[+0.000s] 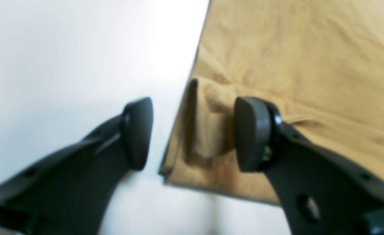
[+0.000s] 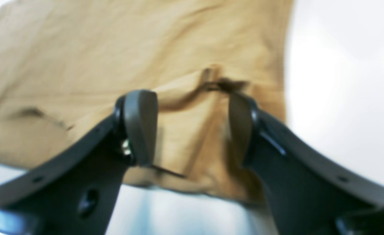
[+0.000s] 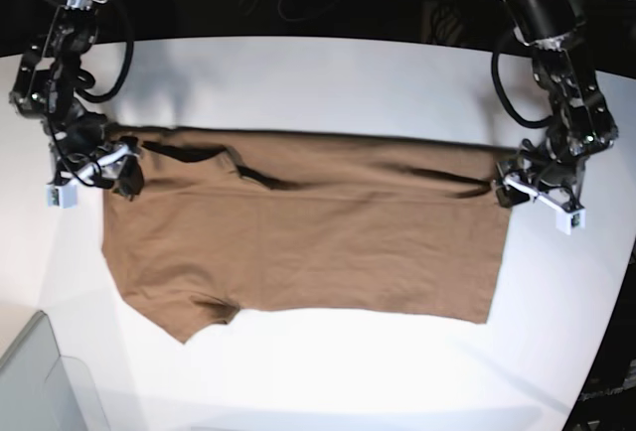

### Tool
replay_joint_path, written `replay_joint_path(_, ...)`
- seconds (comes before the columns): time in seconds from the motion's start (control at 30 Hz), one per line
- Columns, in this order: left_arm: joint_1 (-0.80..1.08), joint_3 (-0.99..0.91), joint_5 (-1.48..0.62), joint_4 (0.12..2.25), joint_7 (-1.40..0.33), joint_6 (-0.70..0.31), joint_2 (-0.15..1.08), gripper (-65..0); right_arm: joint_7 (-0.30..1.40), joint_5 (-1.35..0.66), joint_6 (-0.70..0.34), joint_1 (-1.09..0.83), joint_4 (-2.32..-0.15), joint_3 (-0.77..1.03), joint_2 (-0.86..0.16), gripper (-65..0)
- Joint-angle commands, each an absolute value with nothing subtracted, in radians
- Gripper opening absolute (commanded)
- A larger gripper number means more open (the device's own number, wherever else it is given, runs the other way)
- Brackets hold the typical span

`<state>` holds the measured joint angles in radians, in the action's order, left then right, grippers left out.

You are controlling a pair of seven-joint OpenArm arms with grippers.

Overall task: Layout the t-shirt on the table in an organized manner, then fold the t-shirt properly
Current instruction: 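Lay the folded edge down and open both grippers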

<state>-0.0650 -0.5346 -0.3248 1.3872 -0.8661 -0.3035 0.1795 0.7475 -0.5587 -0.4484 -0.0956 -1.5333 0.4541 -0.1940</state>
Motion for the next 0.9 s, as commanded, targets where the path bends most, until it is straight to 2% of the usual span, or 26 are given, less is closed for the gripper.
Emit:
replay_joint_path(0.0,-0.077,-0.539,-0.341,1.437,-0.848,-0.309,0.194,-26.1,0.725,-0.570,-0.455,-0.104,-1.555,0.484,-0.209,-28.8)
replay_joint_path(0.13,-0.013,-0.539,-0.341,1.532,-0.848,-0.309,0.188,-26.0,0.719,-0.572,-0.455,-0.134,-1.555,0.522,-0.211,-28.8)
replay_joint_path(0.27,0.033,-0.539,-0.341,1.538,-0.846,-0.309,0.182,-26.1,0.716,-0.572,-0.455,-0.166,-1.555,0.552,-0.211,-28.8)
replay_joint_path(0.77,0.012,-0.529,-0.332,1.366,-0.782,-0.309,0.157,-26.3,0.716,-0.570,-0.455,-0.183,-1.547,0.559,-0.213,-29.0)
replay_joint_path(0.8,0.012,-0.529,-0.332,1.360,-0.782,-0.309,0.157,-27.6,0.716,-0.570,-0.455,-0.183,-1.547,0.559,-0.214,-29.0)
replay_joint_path(0.87,0.016,-0.529,-0.332,1.354,-0.776,-0.309,0.157,-35.6,0.716,-0.570,-0.455,-0.185,-1.550,0.559,-0.223,-29.0)
